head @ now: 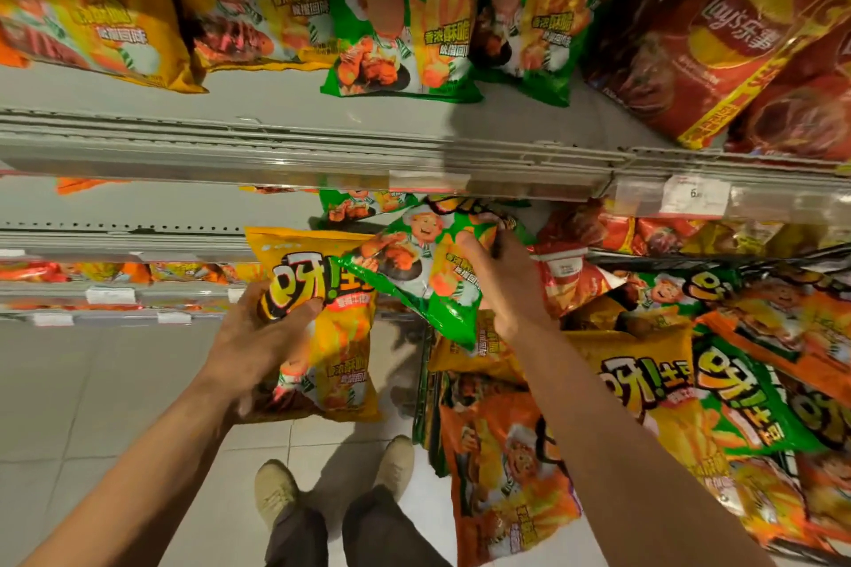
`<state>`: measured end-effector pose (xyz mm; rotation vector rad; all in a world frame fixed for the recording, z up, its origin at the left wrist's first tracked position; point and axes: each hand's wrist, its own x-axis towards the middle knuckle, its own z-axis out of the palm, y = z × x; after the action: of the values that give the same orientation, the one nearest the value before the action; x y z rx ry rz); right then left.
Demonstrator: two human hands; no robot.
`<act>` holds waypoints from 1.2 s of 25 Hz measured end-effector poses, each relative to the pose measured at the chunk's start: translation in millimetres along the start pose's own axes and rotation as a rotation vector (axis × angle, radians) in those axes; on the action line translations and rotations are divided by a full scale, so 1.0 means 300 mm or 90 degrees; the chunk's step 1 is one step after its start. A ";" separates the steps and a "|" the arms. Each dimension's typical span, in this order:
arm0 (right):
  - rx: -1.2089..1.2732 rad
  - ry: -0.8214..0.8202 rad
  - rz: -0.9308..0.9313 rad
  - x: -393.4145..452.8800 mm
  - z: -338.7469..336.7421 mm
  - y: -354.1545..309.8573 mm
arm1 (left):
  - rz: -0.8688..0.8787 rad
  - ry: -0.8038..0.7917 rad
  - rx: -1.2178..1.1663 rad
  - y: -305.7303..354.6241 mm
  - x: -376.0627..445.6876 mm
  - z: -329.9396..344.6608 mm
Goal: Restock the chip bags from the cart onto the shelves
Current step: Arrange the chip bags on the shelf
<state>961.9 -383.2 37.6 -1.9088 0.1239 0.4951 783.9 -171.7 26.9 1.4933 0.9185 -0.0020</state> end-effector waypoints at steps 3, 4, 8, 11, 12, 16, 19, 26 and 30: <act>0.007 -0.068 -0.012 0.102 -0.009 -0.023 | -0.019 0.002 0.014 -0.013 0.007 0.001; 0.007 -0.053 -0.001 0.156 -0.014 -0.034 | -0.024 0.009 0.001 -0.019 0.009 0.003; 0.143 -0.004 0.114 0.355 -0.049 -0.056 | -0.019 0.041 -0.036 -0.041 0.013 0.018; 0.239 -0.038 0.149 0.429 -0.071 -0.045 | -0.029 0.034 -0.070 -0.050 0.020 0.040; 0.245 -0.053 0.153 0.428 -0.063 -0.044 | -0.028 0.030 -0.070 -0.052 0.025 0.048; 0.296 -0.033 0.125 0.404 -0.004 -0.032 | -0.005 0.017 -0.058 -0.039 0.042 0.076; 0.330 0.004 0.084 0.450 -0.023 -0.027 | 0.001 0.018 -0.065 -0.050 0.070 0.085; -0.153 0.176 -0.033 0.459 -0.161 0.060 | 0.023 0.016 -0.059 -0.069 0.105 0.114; -0.187 0.199 -0.107 0.446 -0.163 0.082 | 0.035 0.019 -0.050 -0.062 0.129 0.129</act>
<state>1089.0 -417.9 -21.5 -2.2537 0.0962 0.1020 820.2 -186.5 -15.6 1.4476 0.8920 0.0959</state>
